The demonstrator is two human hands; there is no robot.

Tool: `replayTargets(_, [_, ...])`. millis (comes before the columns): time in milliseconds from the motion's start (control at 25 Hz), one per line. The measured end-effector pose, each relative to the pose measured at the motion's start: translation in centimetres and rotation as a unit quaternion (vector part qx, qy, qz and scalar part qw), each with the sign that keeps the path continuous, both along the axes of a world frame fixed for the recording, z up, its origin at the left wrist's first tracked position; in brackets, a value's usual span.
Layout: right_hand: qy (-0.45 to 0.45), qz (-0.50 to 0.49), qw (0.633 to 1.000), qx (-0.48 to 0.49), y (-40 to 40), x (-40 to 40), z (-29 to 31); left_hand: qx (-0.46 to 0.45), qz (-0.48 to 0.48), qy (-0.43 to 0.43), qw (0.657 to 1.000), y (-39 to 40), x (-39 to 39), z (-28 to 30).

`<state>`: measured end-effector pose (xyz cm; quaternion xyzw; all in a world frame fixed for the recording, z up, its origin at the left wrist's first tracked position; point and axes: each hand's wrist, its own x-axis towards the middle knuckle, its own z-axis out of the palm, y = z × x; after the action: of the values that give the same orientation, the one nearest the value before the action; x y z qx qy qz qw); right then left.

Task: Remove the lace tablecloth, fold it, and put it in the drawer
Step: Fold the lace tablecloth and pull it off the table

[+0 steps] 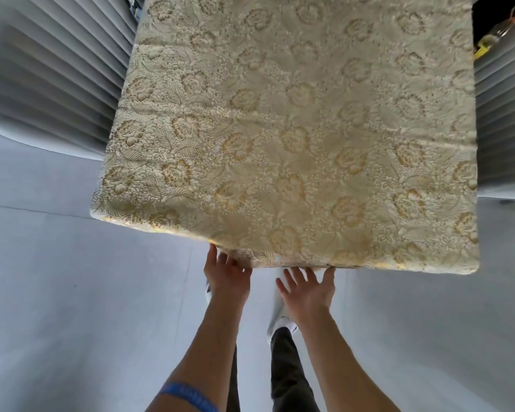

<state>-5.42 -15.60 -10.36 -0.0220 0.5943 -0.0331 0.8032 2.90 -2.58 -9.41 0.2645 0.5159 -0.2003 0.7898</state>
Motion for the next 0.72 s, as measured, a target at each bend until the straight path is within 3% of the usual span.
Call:
replayTargets(160, [-0.003,-0.078,0.997,-0.018,-0.3,0.9,3.5,0.063,0.037,-0.034,0.997,1.7,-1.5,3.9])
replayTargets(280, [0.019,-0.101,0.99,-0.095,-1.3,0.3,6.9,0.236,0.003,-0.033,0.971,2.8,-1.5,6.8])
replayTargets(360, [0.111,-0.08,0.971,-0.198,-2.7,0.1,9.1,0.386,-0.046,-0.06,0.919,2.7,-0.3,8.5])
replayTargets(440, [0.198,-0.022,0.908,-0.369,-5.0,1.4,12.1,0.48,-0.076,-0.167,0.858,1.5,2.3,11.6])
replayTargets(520, [0.176,0.034,0.828,-0.532,-7.5,4.7,15.2,0.55,-0.098,-0.323,0.764,-0.3,6.7,14.6])
replayTargets(600, [0.124,0.062,0.773,-0.619,-10.8,10.0,17.8,0.592,-0.148,-0.41,0.678,-2.4,12.7,17.0])
replayTargets(680, [0.061,0.152,0.739,-0.653,-13.8,15.2,19.6,0.571,-0.266,-0.421,0.653,-4.1,18.2,18.7])
replayTargets(720, [0.049,0.239,0.697,-0.674,-15.0,17.0,19.7,0.575,-0.35,-0.404,0.619,-4.5,20.0,18.7])
